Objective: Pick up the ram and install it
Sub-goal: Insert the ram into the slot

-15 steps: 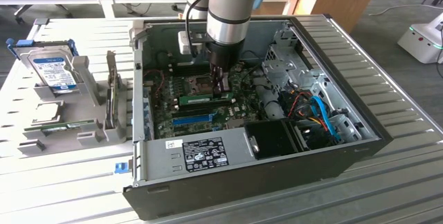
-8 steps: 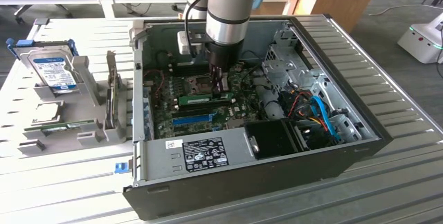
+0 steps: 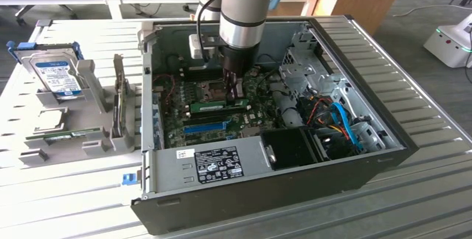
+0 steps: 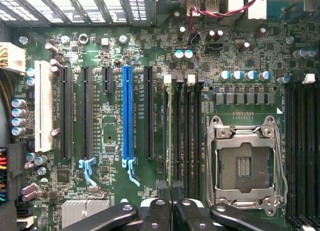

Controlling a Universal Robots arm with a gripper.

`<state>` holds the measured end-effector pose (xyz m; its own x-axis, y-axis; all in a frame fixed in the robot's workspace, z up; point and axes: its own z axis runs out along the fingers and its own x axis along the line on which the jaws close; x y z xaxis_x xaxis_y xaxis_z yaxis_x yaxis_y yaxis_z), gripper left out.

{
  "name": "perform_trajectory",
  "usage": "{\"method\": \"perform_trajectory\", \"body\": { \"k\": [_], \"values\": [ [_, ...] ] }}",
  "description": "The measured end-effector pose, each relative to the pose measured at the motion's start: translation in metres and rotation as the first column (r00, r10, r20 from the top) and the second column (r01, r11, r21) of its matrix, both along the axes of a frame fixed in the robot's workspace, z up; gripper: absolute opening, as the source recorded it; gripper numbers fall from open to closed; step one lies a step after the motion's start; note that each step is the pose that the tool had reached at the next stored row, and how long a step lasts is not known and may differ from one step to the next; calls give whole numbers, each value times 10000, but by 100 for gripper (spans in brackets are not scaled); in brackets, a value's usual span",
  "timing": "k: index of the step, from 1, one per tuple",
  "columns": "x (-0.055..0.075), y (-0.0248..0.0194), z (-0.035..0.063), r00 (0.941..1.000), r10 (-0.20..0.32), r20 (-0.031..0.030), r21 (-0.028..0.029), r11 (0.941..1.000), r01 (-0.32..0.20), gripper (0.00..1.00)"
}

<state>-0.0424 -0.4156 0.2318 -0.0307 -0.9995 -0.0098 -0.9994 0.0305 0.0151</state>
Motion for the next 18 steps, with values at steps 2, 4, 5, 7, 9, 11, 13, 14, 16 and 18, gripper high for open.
{"method": "perform_trajectory", "body": {
  "k": [2,4,5,7,9,11,13,14,16,18],
  "values": [
    [0,0,-1,10000,0,1,1,10000,0,12],
    [4,1,-2,10000,0,1,2,10000,0,12],
    [4,1,-2,10000,-1,1,2,10000,1,12],
    [5,0,-3,10000,-2,1,2,10000,2,12],
    [5,0,-3,10000,0,1,2,10000,0,12],
    [6,1,-13,10000,1,3,7,10000,-1,12],
    [5,0,-15,10000,0,1,2,10000,0,12],
    [5,0,-16,10000,0,1,2,10000,0,12],
    [5,0,-16,10000,0,1,2,10000,0,12],
    [5,0,-22,10000,1,1,3,10000,-1,12]
  ]
}}
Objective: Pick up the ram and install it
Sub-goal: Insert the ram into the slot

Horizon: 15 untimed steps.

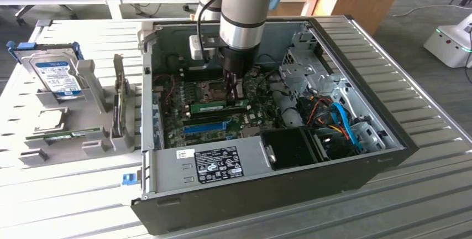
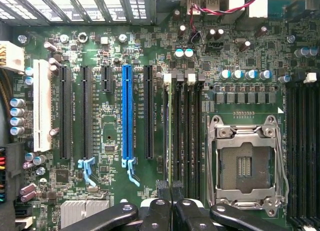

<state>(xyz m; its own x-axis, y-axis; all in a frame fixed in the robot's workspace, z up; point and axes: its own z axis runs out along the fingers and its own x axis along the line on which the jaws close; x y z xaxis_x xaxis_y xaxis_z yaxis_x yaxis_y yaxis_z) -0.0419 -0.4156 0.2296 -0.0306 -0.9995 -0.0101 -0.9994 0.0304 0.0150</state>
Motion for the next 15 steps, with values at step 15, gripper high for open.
{"method": "perform_trajectory", "body": {
  "k": [15],
  "values": [
    [0,-6,-3,10000,58,-1,-2,10000,-58,12]
  ]
}}
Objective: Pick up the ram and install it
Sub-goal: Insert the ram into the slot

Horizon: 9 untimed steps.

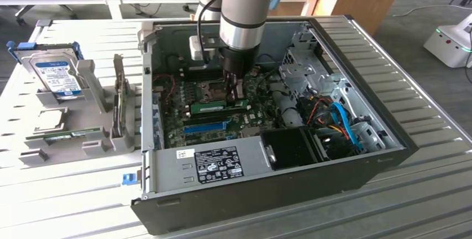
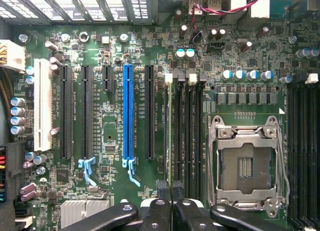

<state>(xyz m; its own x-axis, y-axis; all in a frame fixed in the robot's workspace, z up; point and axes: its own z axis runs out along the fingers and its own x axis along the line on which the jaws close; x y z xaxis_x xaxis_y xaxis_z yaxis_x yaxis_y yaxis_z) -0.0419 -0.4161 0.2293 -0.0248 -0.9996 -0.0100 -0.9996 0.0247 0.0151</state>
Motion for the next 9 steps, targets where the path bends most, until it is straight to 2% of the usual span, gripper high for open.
{"method": "perform_trajectory", "body": {
  "k": [9],
  "values": [
    [0,0,-11,10000,0,0,-2,10000,0,12]
  ]
}}
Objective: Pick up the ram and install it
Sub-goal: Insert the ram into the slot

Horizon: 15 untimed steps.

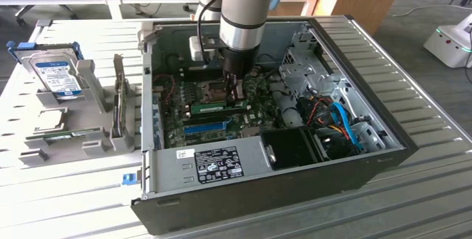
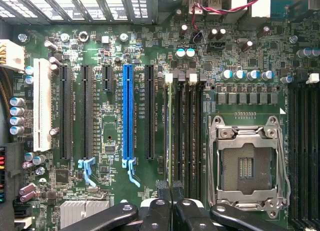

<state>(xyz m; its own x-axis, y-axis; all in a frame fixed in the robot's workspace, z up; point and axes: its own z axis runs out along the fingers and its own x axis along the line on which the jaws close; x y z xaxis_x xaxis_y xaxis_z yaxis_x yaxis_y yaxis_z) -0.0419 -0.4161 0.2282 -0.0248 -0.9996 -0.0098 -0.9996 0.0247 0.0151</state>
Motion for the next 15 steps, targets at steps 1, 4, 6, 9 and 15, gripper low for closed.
{"method": "perform_trajectory", "body": {
  "k": [1,4,6,9,15],
  "values": [
    [0,0,-1,10000,0,0,2,10000,0,12],
    [0,1,0,10000,0,2,4,10000,0,12],
    [1,1,11,10000,0,3,5,10000,0,12],
    [0,0,31,10000,0,1,2,10000,0,12],
    [0,0,32,10000,1,1,2,10000,-1,12]
  ]
}}
